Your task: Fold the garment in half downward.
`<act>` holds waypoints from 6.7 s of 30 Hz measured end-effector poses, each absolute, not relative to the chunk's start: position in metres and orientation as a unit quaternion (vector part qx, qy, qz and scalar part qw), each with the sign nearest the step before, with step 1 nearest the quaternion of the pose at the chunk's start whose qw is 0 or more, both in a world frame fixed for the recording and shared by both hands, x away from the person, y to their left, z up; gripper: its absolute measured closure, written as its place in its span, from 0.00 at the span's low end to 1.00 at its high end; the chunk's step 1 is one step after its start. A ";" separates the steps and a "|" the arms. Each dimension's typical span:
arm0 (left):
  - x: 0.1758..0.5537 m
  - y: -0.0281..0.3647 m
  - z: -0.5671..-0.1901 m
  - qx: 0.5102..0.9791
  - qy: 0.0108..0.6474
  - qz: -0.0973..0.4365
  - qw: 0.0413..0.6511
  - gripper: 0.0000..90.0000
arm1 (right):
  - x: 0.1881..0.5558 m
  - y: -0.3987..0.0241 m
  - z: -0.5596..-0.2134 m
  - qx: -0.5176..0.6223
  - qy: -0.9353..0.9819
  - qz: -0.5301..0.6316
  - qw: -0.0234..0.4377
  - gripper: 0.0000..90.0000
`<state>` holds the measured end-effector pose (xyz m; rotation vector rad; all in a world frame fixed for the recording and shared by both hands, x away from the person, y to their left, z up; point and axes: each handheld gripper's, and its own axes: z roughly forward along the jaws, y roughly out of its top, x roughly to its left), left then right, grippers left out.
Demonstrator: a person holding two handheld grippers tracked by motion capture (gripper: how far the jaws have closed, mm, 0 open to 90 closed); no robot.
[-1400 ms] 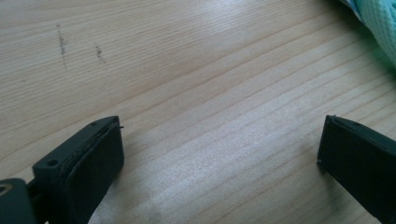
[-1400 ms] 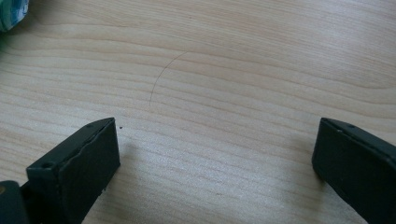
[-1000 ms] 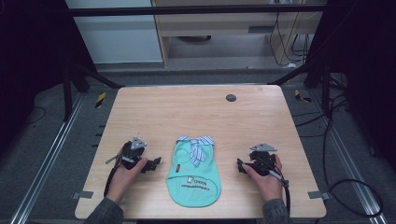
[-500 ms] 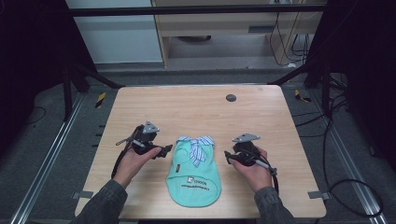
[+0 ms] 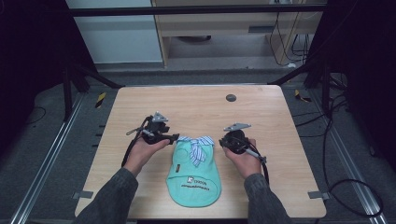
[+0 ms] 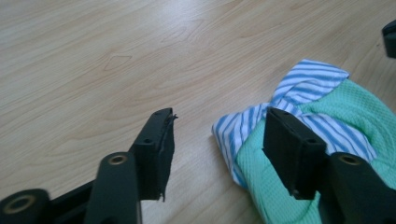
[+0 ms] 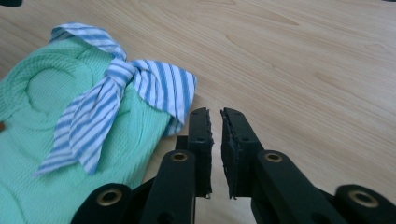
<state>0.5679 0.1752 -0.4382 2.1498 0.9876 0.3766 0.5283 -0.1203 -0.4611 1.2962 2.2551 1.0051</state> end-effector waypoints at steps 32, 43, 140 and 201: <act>0.587 0.151 -0.469 0.864 0.375 0.127 0.312 0.70 | 0.568 -0.083 -0.468 0.455 0.814 0.338 0.129 0.83; 0.585 0.153 -0.481 0.866 0.384 0.114 0.301 0.69 | 0.572 -0.076 -0.478 0.459 0.822 0.316 0.116 0.71; 0.555 0.157 -0.395 0.905 0.244 0.159 0.311 0.96 | 0.540 -0.073 -0.412 0.284 0.873 0.343 0.198 0.92; 0.569 0.148 -0.368 0.897 0.236 0.198 0.317 0.96 | 0.552 -0.075 -0.384 0.268 0.872 0.337 0.231 0.92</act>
